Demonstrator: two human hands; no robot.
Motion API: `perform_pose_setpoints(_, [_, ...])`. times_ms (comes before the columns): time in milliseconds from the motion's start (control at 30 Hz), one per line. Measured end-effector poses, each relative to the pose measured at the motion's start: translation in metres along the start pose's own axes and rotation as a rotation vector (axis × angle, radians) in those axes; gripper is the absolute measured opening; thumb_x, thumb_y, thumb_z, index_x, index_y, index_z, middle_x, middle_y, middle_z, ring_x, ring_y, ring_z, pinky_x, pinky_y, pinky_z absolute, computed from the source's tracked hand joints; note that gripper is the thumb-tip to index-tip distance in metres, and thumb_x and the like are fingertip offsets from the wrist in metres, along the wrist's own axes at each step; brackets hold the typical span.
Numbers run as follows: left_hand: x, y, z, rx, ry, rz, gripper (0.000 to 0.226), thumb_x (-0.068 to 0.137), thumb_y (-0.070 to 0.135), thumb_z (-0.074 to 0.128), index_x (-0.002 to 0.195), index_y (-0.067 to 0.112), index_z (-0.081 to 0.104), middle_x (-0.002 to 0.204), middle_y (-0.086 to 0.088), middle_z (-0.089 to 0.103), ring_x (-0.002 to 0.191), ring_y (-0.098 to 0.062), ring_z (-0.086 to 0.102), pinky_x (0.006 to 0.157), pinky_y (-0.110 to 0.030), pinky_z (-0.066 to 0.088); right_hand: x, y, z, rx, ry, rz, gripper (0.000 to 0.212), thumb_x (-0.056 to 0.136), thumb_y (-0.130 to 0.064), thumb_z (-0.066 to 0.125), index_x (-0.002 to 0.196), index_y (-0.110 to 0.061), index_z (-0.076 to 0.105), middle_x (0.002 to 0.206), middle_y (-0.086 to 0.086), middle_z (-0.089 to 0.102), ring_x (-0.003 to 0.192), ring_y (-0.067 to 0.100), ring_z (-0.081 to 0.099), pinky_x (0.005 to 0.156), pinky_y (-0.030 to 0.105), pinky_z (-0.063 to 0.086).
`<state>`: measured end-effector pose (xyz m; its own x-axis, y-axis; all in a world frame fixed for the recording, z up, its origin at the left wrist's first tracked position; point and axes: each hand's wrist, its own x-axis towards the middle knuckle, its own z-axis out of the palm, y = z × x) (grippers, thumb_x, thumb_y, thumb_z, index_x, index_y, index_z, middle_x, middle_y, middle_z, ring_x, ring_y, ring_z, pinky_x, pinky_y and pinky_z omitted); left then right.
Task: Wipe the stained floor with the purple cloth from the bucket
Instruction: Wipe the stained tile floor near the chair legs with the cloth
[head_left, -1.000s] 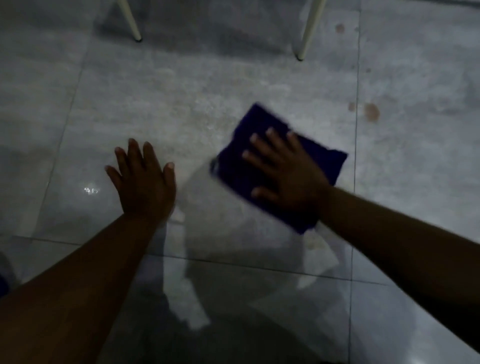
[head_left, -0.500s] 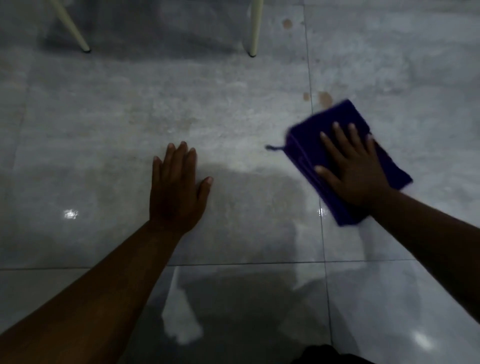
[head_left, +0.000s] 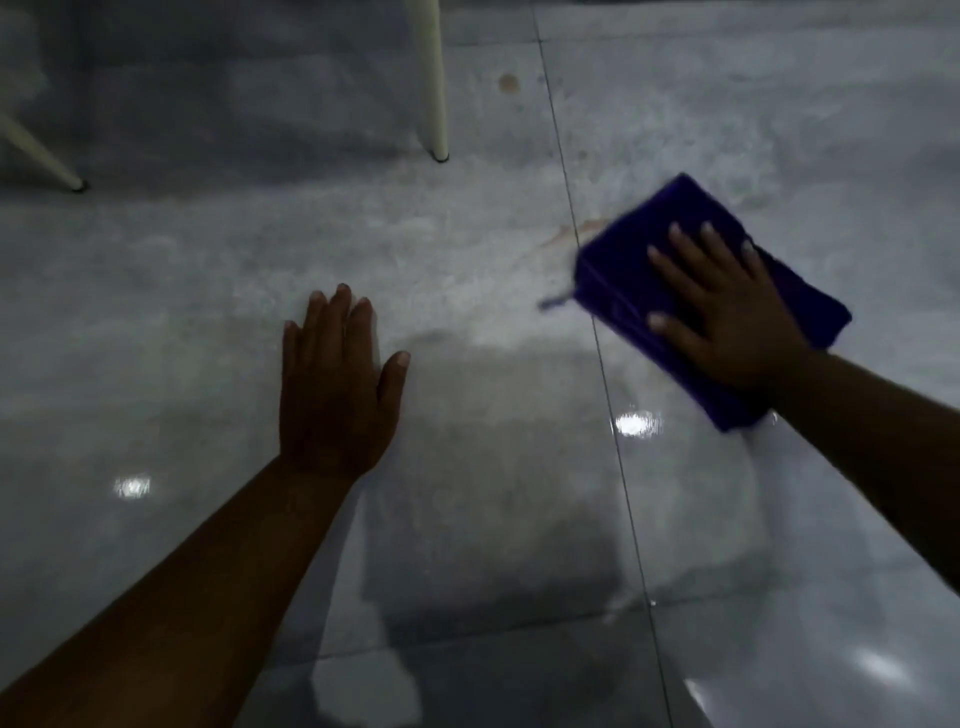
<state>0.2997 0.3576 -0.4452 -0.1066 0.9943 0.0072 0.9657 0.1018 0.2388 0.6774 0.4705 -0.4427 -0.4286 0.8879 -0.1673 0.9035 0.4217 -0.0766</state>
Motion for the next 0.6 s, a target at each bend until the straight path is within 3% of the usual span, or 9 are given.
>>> perform_pose_setpoints(100, [0.023,0.011,0.006,0.010,0.040,0.023,0.062,0.096,0.044,0.035,0.143,0.004,0.036,0.155,-0.019,0.033,0.147,-0.036,0.023,0.119,-0.054,0.020,0.081,-0.039,-0.007,-0.006,0.032,0.107,0.077,0.089,-0.070,0.014,0.155,-0.031,0.010,0.166,0.005,0.004,0.152,0.033,0.001,0.120,0.060,0.002])
perform_pose_setpoints(233, [0.058,0.014,0.010,0.009,0.018,-0.031,0.062,0.097,0.045,0.030,0.144,0.006,0.036,0.156,-0.019,0.030,0.147,-0.035,0.021,0.119,-0.055,0.020,0.100,-0.114,0.002,-0.122,-0.015,-0.281,0.072,0.092,-0.067,0.020,0.155,-0.033,0.009,0.166,0.003,0.004,0.152,0.032,-0.002,0.120,0.058,0.000])
perform_pose_setpoints(300, [0.064,0.012,0.012,0.023,-0.017,-0.054,0.065,0.095,0.048,0.027,0.145,0.008,0.033,0.158,-0.017,0.027,0.148,-0.035,0.019,0.119,-0.056,0.019,0.072,-0.110,0.004,-0.154,-0.048,-0.492,0.071,0.094,-0.067,0.025,0.155,-0.035,0.010,0.166,-0.001,0.003,0.152,0.028,-0.005,0.121,0.054,-0.003])
perform_pose_setpoints(367, [0.065,0.011,0.015,0.083,-0.038,-0.055,0.067,0.094,0.050,0.027,0.147,0.009,0.029,0.159,-0.016,0.024,0.149,-0.034,0.017,0.120,-0.054,0.017,0.054,-0.077,0.002,-0.117,-0.058,-0.552,0.070,0.093,-0.068,0.028,0.154,-0.037,0.014,0.165,-0.005,0.005,0.153,0.024,-0.005,0.122,0.051,-0.002])
perform_pose_setpoints(500, [0.065,0.013,0.014,0.090,-0.057,-0.092,0.068,0.092,0.053,0.029,0.147,0.012,0.027,0.160,-0.013,0.022,0.150,-0.031,0.014,0.121,-0.053,0.015,0.076,0.001,-0.010,-0.036,-0.012,-0.257,0.068,0.091,-0.070,0.020,0.152,-0.039,0.014,0.163,-0.003,0.017,0.152,0.026,0.012,0.119,0.058,0.016])
perform_pose_setpoints(600, [0.066,0.014,0.015,0.087,-0.074,-0.111,0.069,0.092,0.055,0.027,0.148,0.013,0.025,0.161,-0.011,0.020,0.151,-0.029,0.011,0.121,-0.053,0.015,0.143,0.021,-0.025,0.057,0.022,0.031,0.074,0.086,-0.075,0.010,0.151,-0.040,0.007,0.164,-0.002,0.011,0.152,0.027,0.008,0.120,0.059,0.008])
